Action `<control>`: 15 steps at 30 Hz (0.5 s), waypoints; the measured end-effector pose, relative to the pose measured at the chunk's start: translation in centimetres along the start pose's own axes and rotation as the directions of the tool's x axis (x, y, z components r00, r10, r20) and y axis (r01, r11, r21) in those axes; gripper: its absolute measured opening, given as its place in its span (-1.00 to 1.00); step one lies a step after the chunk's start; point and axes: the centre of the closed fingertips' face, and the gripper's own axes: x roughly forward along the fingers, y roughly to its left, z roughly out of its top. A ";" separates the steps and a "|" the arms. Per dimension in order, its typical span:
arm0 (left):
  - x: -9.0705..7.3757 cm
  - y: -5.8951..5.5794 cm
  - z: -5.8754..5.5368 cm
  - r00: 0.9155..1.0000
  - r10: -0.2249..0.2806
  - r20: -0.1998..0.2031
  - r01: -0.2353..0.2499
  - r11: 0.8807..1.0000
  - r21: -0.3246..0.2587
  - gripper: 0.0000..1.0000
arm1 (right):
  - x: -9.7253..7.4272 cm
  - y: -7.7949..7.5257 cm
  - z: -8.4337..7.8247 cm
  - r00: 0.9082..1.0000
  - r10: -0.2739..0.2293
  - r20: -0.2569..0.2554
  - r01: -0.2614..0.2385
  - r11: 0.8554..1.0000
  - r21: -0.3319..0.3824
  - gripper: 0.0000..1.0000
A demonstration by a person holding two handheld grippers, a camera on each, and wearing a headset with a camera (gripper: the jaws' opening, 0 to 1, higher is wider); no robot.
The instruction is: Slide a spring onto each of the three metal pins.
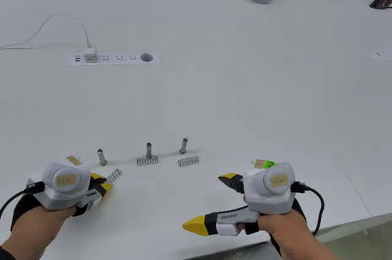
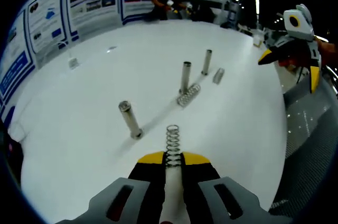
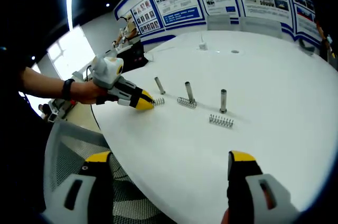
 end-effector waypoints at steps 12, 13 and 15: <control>-2.0 -0.4 -0.1 1.000 0.011 0.020 -0.011 1.000 -0.022 -0.79 | 0.1 0.2 0.1 1.000 0.007 0.004 -0.007 1.000 -0.003 0.82; -2.2 -0.4 -0.1 1.000 0.013 0.024 -0.012 1.000 -0.023 -0.79 | 0.1 0.2 0.1 1.000 0.008 0.004 -0.008 1.000 -0.003 0.82; -2.9 -0.8 0.1 0.999 0.011 0.033 -0.010 0.999 -0.032 -0.79 | 0.2 0.3 0.2 1.000 0.011 0.004 -0.011 1.000 -0.005 0.81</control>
